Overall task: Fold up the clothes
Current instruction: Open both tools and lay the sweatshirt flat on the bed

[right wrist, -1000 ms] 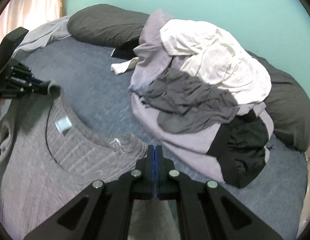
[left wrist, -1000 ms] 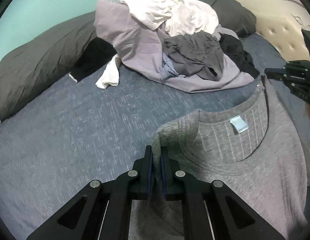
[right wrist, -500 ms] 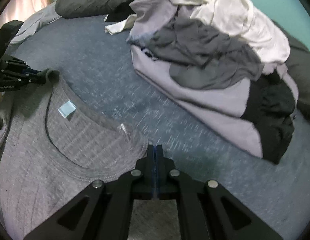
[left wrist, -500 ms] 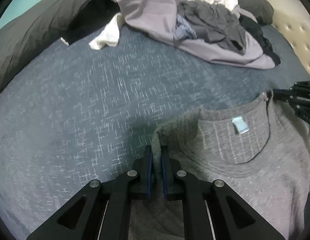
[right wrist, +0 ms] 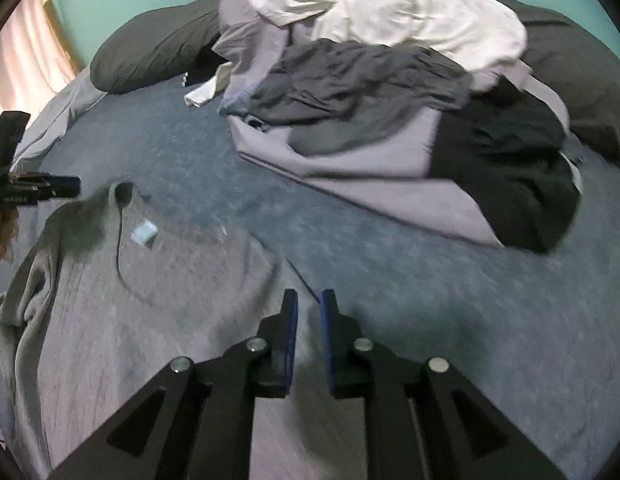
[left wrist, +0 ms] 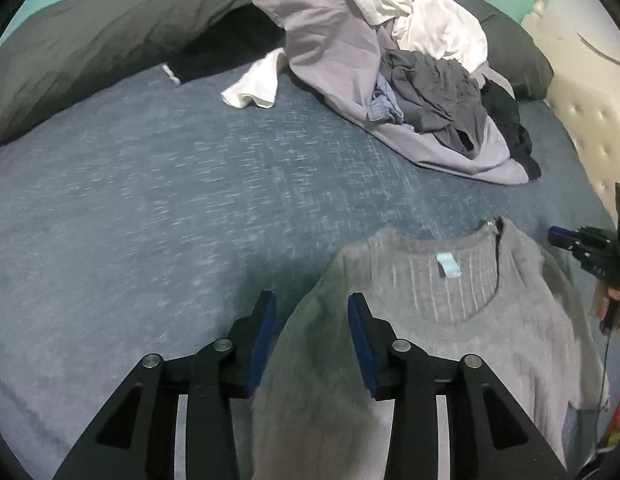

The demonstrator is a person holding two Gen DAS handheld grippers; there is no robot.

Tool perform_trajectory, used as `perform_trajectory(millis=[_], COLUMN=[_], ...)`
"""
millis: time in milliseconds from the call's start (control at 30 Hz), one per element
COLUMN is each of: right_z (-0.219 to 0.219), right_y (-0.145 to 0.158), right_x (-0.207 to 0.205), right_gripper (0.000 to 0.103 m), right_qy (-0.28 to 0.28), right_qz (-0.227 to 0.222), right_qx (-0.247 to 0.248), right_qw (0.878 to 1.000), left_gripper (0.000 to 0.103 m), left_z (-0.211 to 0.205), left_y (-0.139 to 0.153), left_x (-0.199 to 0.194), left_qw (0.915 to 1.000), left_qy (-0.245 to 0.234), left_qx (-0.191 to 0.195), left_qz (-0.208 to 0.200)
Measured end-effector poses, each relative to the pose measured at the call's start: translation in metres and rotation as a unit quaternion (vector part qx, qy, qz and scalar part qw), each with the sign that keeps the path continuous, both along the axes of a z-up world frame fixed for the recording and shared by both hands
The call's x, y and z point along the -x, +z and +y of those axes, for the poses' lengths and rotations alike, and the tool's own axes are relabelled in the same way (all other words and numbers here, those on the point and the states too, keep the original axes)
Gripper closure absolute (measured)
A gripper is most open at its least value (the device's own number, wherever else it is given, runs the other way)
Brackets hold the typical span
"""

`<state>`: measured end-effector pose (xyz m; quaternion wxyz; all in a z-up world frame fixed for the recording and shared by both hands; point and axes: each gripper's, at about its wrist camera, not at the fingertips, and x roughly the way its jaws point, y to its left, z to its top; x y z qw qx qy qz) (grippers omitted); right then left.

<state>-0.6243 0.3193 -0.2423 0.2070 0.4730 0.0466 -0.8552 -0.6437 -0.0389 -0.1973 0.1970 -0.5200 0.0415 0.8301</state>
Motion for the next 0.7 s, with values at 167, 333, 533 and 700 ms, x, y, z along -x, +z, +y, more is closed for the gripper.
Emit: perform_trajectory(millis=[167, 333, 533, 700], right_z=[0.044, 0.066, 0.055, 0.045], right_y=[0.003, -0.002, -0.020, -0.031], right_x=[-0.054, -0.129, -0.183, -0.199], right_gripper=[0.090, 0.084, 0.084, 0.083], right_qy=[-0.025, -0.028, -0.028, -0.039], right_qz=[-0.022, -0.038, -0.077, -0.096], right_qx=[0.016, 0.033, 0.012, 0.015], right_qw=[0.999, 0.998, 0.997, 0.995], left_gripper=[0.061, 0.057, 0.056, 0.055], left_z=[-0.025, -0.052, -0.078, -0.103], left_y=[0.014, 0.022, 0.024, 0.027], left_x=[-0.049, -0.111, -0.182, -0.212], left_qw=[1.0000, 0.9998, 0.9995, 0.9994], left_qy=[-0.002, 0.004, -0.011, 0.000], left_qx=[0.002, -0.003, 0.014, 0.011], left_qz=[-0.007, -0.017, -0.026, -0.033])
